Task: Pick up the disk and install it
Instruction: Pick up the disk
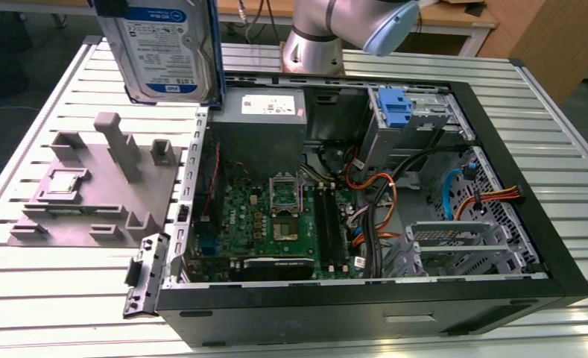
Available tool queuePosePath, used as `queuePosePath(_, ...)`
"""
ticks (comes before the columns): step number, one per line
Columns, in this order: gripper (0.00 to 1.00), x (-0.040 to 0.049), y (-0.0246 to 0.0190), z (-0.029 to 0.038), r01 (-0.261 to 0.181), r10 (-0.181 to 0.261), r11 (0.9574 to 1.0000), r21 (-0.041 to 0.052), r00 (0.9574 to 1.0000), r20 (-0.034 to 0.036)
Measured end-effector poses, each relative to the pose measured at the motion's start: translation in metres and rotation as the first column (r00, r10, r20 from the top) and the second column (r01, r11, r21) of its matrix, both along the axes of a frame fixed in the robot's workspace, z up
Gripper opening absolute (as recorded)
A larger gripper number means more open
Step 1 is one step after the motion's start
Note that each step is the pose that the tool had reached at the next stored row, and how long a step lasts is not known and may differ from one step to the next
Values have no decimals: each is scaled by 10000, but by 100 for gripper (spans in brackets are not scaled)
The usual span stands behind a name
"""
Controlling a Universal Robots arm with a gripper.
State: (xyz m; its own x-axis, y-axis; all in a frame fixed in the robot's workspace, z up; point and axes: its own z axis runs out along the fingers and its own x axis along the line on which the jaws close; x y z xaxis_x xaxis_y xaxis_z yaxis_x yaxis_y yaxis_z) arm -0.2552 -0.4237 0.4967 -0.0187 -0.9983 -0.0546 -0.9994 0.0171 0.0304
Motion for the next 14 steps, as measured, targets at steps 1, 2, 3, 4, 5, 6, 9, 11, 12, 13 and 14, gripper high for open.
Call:
queuePosePath(1, 37, 4, -1, -1, -1, 1, 10000, 1, 10000, 1)
queuePosePath(2, 37, 7, -2, -1, 0, 0, 10000, 1, 10000, 0)
queuePosePath(3, 37, 9, -4, -1, 0, 0, 10000, 0, 10000, 0)
queuePosePath(4, 37, 10, -7, -1, 0, 0, 10000, 0, 10000, 0)
queuePosePath(5, 37, 10, -10, -2, 0, 0, 10000, 0, 10000, 0)
queuePosePath(6, 37, 10, -15, -3, 0, 0, 10000, 0, 10000, 1)
queuePosePath(9, 37, 10, -31, -3, 0, 0, 10000, -1, 10000, 0)
queuePosePath(11, 37, 10, -45, -4, 0, 0, 10000, -2, 10000, -1)
queuePosePath(12, 37, 10, -52, -4, 0, 0, 10000, -2, 10000, 0)
queuePosePath(13, 37, 10, -62, -5, 0, 0, 10000, -1, 10000, 0)
queuePosePath(14, 37, 10, -72, -5, 0, 0, 10000, -1, 10000, 0)
